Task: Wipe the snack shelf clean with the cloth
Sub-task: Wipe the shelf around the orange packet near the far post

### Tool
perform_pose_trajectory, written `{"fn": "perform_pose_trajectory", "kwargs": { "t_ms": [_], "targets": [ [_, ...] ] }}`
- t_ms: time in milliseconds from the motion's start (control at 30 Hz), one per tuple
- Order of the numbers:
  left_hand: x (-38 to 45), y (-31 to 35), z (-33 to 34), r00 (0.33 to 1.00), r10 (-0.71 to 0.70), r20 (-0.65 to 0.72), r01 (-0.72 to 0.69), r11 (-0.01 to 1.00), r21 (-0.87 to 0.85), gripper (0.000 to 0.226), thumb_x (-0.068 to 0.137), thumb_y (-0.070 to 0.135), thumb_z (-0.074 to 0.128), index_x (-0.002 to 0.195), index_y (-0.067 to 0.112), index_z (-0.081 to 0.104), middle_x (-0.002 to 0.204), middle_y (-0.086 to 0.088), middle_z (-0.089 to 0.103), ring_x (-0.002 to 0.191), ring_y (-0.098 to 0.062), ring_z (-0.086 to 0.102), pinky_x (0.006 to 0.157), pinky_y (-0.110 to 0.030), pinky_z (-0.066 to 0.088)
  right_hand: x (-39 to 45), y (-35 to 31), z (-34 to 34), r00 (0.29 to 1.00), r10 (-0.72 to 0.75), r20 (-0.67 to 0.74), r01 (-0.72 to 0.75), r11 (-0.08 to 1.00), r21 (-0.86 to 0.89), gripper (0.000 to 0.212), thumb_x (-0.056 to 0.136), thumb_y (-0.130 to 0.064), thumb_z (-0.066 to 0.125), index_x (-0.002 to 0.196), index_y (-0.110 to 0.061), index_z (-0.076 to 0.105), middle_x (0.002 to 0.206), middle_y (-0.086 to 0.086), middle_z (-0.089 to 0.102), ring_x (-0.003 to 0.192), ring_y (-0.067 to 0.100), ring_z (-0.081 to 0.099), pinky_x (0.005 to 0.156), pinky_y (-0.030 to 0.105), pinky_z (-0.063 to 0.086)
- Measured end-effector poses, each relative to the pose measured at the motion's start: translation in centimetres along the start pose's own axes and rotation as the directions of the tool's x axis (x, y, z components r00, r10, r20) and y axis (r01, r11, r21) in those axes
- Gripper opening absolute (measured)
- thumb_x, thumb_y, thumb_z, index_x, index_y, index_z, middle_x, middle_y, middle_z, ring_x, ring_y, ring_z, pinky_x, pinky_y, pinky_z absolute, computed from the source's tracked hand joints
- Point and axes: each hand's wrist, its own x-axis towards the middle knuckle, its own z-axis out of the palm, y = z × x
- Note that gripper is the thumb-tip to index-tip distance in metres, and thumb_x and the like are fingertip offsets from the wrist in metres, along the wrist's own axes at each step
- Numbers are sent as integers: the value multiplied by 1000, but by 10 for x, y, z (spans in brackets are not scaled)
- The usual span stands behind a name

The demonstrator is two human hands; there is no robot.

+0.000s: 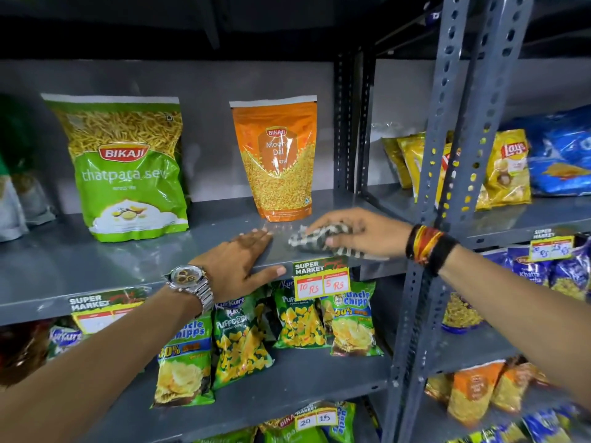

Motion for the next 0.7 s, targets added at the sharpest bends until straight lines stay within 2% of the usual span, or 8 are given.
{"fn": "perform_pose_trajectory", "kwargs": {
  "t_ms": [67, 100, 200, 267, 333, 467, 567, 700],
  "targets": [
    [0, -1, 0, 1000, -1, 3, 1, 1000, -3, 106, 81, 88, 8, 162, 19, 17, 169, -1, 20, 153, -18, 24, 123, -39, 27, 24, 16, -12, 986, 49, -157, -54, 998, -25, 30, 95, -15, 59, 123, -26, 62, 111, -13, 65, 83, -10, 59, 70, 20, 44],
    [1, -2, 1, 1000, -1, 4, 1, 1000, -5, 108, 80, 89, 7, 162, 19, 17, 169, -1, 20, 153, -18, 24, 123, -40, 28, 43, 31, -16, 959, 113, -261, -126, 991, -34, 29, 94, -13, 60, 119, -25, 65, 113, -4, 68, 94, 4, 63, 77, 27, 48],
    [1, -2, 2, 1000, 4, -1, -4, 1000, -7, 115, 75, 93, -2, 162, 20, 15, 169, -2, 20, 153, -19, 24, 123, -40, 27, 95, 70, -23, 835, 328, -442, -383, 923, -40, 24, 88, -14, 62, 110, -22, 69, 114, 10, 70, 105, 29, 64, 90, 36, 54],
    [0, -1, 3, 1000, 8, -6, -8, 1000, -11, 117, 74, 94, -5, 162, 19, 14, 169, -2, 20, 154, -18, 22, 123, -38, 25, 118, 84, -25, 816, 393, -423, -465, 882, -80, 24, 89, -16, 61, 112, -17, 68, 115, 14, 69, 104, 34, 64, 85, 33, 53],
    [0, -2, 5, 1000, 9, -13, -9, 1000, -18, 116, 75, 94, -4, 162, 20, 12, 169, -2, 19, 154, -17, 21, 124, -38, 24, 139, 91, -25, 833, 396, -386, -468, 877, -110, 27, 91, -14, 59, 117, -11, 65, 120, 16, 67, 109, 35, 62, 81, 29, 46],
    [2, -5, 8, 999, 17, -44, -19, 999, -37, 109, 80, 91, 2, 162, 20, 13, 169, 0, 20, 154, -15, 21, 125, -34, 20, 180, 90, -24, 920, 306, -244, -351, 920, -174, 37, 91, -6, 57, 125, -16, 63, 132, 10, 62, 120, 32, 58, 98, 32, 48],
    [5, -6, 7, 998, 20, -54, -21, 999, -25, 105, 82, 88, 4, 163, 21, 12, 169, 0, 19, 154, -14, 20, 123, -30, 16, 196, 90, -22, 954, 242, -180, -278, 937, -213, 39, 91, -5, 55, 128, -16, 62, 134, 10, 61, 119, 32, 58, 100, 37, 49],
    [3, -4, 6, 999, 32, -36, -32, 999, -7, 104, 83, 86, 7, 162, 20, 13, 169, 0, 19, 154, -14, 20, 122, -27, 14, 179, 90, -23, 967, 211, -140, -235, 953, -191, 38, 93, -9, 58, 130, -16, 60, 135, 8, 60, 122, 28, 56, 98, 25, 41]
  ]
}}
